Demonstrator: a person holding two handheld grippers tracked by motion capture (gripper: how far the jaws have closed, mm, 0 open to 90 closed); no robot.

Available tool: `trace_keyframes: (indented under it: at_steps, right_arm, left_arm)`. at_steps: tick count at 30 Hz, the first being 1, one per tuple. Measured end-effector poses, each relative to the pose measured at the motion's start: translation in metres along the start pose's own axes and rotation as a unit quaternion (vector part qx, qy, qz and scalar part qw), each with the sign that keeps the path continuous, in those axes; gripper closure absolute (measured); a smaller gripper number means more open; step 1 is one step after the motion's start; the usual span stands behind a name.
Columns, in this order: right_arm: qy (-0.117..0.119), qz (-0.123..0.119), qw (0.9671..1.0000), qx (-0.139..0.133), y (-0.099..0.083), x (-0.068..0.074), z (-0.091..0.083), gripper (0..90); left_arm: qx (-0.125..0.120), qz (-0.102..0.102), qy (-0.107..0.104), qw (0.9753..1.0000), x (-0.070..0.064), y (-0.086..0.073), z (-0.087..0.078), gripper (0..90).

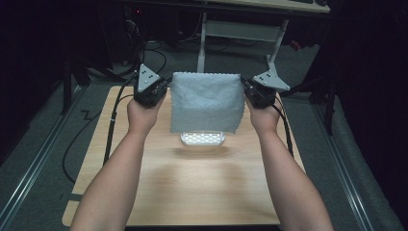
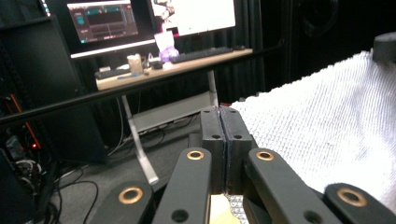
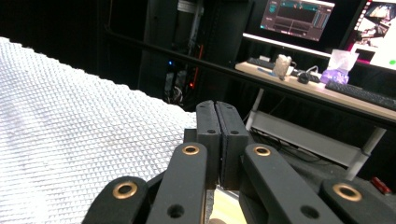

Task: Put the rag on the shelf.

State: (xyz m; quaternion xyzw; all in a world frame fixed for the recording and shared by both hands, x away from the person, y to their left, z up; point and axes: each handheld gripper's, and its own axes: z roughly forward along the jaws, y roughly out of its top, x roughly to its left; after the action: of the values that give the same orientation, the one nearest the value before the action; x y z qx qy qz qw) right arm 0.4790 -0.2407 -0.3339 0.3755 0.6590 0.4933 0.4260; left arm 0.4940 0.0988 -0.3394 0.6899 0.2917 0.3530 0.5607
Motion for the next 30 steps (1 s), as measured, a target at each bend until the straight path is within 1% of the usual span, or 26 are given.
trace_keyframes:
  at_steps: [1, 2, 3, 4, 6, 7, 9, 10, 13, 14, 15, 16, 17, 18, 21, 22, 23, 24, 25, 27, 28, 30]
  right_arm:
    - [-0.001, -0.001, 1.0000, 0.005, -0.001, 0.000, 0.002, 90.0]
    - [-0.004, -0.010, 0.9998, 0.014, -0.004, -0.001, 0.005, 90.0]
    - [-0.004, -0.010, 0.9998, 0.014, -0.004, -0.001, 0.005, 90.0]
    - [-0.004, -0.016, 0.9996, 0.023, -0.007, -0.002, 0.008, 90.0]
    - [-0.001, -0.014, 0.9996, 0.024, -0.008, -0.003, 0.008, 90.0]
    - [0.004, -0.015, 0.9995, 0.028, -0.011, -0.004, 0.011, 90.0]
    - [0.006, -0.018, 0.9993, 0.031, -0.012, -0.003, 0.011, 90.0]
    - [0.004, -0.028, 0.9989, 0.037, -0.015, -0.001, 0.013, 90.0]
    - [0.008, -0.026, 0.9989, 0.039, -0.017, -0.001, 0.015, 90.0]
    - [0.011, -0.024, 0.9986, 0.046, -0.021, -0.001, 0.018, 90.0]
    - [0.011, -0.024, 0.9986, 0.046, -0.021, -0.001, 0.018, 90.0]
    - [0.015, -0.024, 0.9981, 0.055, -0.027, -0.001, 0.020, 90.0]
    - [0.015, -0.024, 0.9981, 0.055, -0.027, -0.001, 0.020, 90.0]
    - [0.016, -0.023, 0.9978, 0.061, -0.030, -0.001, 0.022, 90.0]
    - [0.018, -0.023, 0.9968, 0.075, -0.041, 0.000, 0.025, 90.0]
    - [0.020, -0.023, 0.9964, 0.079, -0.044, 0.000, 0.025, 90.0]
    - [0.023, -0.025, 0.9957, 0.086, -0.051, 0.002, 0.025, 90.0]
    - [0.023, -0.025, 0.9957, 0.086, -0.051, 0.002, 0.025, 90.0]
    - [0.023, -0.026, 0.9955, 0.088, -0.053, 0.002, 0.025, 90.0]
    - [0.028, -0.021, 0.9950, 0.094, -0.062, 0.003, 0.024, 90.0]
    - [0.029, -0.022, 0.9948, 0.095, -0.064, 0.003, 0.024, 90.0]
    - [0.031, -0.022, 0.9945, 0.098, -0.066, 0.004, 0.024, 90.0]
  left_arm:
    - [0.006, 0.000, 0.000, 1.0000, -0.001, -0.002, 0.002, 89.5]
    - [0.011, 0.000, 0.000, 0.9999, -0.002, -0.004, 0.004, 89.5]
    - [0.018, 0.001, 0.000, 0.9998, -0.003, -0.006, 0.005, 89.5]
    - [0.027, 0.007, 0.002, 0.9996, -0.004, -0.008, 0.006, 89.5]
    - [0.048, 0.020, 0.005, 0.9986, -0.007, -0.011, 0.009, 89.5]
    - [0.061, 0.025, 0.006, 0.9978, -0.007, -0.012, 0.010, 89.5]
    - [0.068, 0.024, 0.007, 0.9973, -0.007, -0.013, 0.010, 89.5]
    - [0.070, 0.022, 0.008, 0.9973, -0.006, -0.014, 0.011, 89.5]
    - [0.080, 0.021, 0.006, 0.9966, -0.006, -0.020, 0.013, 89.5]
    - [0.085, 0.020, 0.004, 0.9962, -0.006, -0.023, 0.014, 89.5]
    - [0.089, 0.018, 0.002, 0.9958, -0.006, -0.027, 0.016, 89.5]
    - [0.099, 0.010, -0.003, 0.9951, -0.007, -0.032, 0.017, 89.5]
    - [0.109, 0.009, -0.006, 0.9940, -0.007, -0.036, 0.019, 89.5]
    - [0.112, 0.007, -0.009, 0.9937, -0.008, -0.041, 0.020, 89.5]
    - [0.111, -0.007, -0.016, 0.9936, -0.008, -0.054, 0.022, 89.5]
    - [0.112, -0.009, -0.018, 0.9935, -0.009, -0.058, 0.022, 89.5]
    - [0.112, -0.011, -0.020, 0.9934, -0.011, -0.063, 0.022, 89.5]
    - [0.112, -0.012, -0.022, 0.9934, -0.011, -0.066, 0.022, 89.5]
    - [0.112, -0.017, -0.023, 0.9933, -0.012, -0.070, 0.022, 89.5]
    - [0.109, -0.023, -0.024, 0.9935, -0.012, -0.074, 0.022, 89.5]
    - [0.111, -0.024, -0.027, 0.9932, -0.012, -0.076, 0.022, 89.5]
    - [0.116, -0.016, -0.030, 0.9927, -0.014, -0.080, 0.022, 89.4]
